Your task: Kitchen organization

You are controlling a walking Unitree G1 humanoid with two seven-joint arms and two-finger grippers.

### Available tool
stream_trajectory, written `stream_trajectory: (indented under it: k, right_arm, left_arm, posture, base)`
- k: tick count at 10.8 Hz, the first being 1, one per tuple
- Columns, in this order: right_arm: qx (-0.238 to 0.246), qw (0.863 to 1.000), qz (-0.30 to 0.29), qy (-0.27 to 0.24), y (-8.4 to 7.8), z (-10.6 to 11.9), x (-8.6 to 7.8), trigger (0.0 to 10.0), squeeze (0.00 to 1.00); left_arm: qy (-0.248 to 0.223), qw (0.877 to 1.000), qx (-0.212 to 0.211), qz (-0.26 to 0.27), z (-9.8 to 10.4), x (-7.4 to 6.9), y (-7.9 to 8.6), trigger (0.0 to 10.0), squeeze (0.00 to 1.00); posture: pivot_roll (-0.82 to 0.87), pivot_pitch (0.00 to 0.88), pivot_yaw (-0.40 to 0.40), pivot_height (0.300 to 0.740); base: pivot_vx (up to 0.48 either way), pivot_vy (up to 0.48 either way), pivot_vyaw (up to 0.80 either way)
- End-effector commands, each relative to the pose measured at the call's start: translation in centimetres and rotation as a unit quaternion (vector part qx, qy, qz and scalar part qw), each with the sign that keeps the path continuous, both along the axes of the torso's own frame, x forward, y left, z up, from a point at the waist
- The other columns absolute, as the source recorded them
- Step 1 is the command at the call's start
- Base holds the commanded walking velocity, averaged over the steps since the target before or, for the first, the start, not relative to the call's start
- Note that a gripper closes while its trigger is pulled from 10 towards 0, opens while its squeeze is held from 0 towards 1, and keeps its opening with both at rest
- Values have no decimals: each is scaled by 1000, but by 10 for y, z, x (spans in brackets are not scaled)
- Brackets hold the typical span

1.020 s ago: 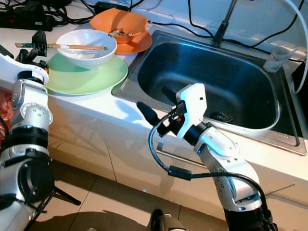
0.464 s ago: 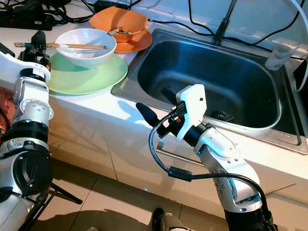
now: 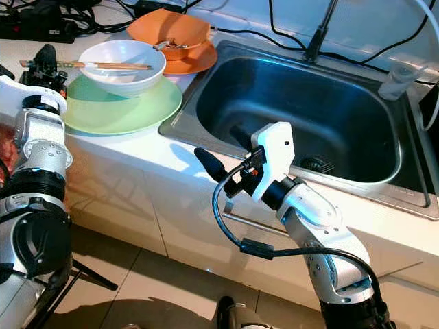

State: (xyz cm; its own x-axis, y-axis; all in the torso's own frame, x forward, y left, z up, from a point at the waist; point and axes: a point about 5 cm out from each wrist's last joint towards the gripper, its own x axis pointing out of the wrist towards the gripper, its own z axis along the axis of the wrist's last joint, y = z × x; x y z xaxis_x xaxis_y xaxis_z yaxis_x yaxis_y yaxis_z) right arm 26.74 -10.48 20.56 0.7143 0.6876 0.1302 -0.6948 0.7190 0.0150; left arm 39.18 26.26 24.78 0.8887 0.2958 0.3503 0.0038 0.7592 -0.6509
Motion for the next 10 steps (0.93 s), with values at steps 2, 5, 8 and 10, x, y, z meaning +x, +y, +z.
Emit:
stream_trajectory:
  k: [2,5,8,10]
  right_arm:
    - [-3,1000,0,-7,0,1,-2,10000,0]
    - [-3,1000,-1,-9,0,1,0,10000,0]
    - [-2,1000,-3,-11,2,1,2,10000,0]
    - [3,1000,-7,-16,4,2,6,10000,0]
  left_arm:
    - [-7,1000,3,-4,6,2,-2,0,0]
    - [-10,1000,3,-3,8,2,-1,0,0]
    - [-25,1000,-2,3,16,1,2,0,0]
    - [-45,999,-5,9,30,-1,7,0,0]
  posture:
    - [-152,146,-87,740]
    - [-150,140,-87,740]
    - [-142,134,-84,740]
    - [-122,121,-73,740]
  base:
    - [0,0,0]
    - [0,0,0]
    - [0,0,0]
    - [0,0,0]
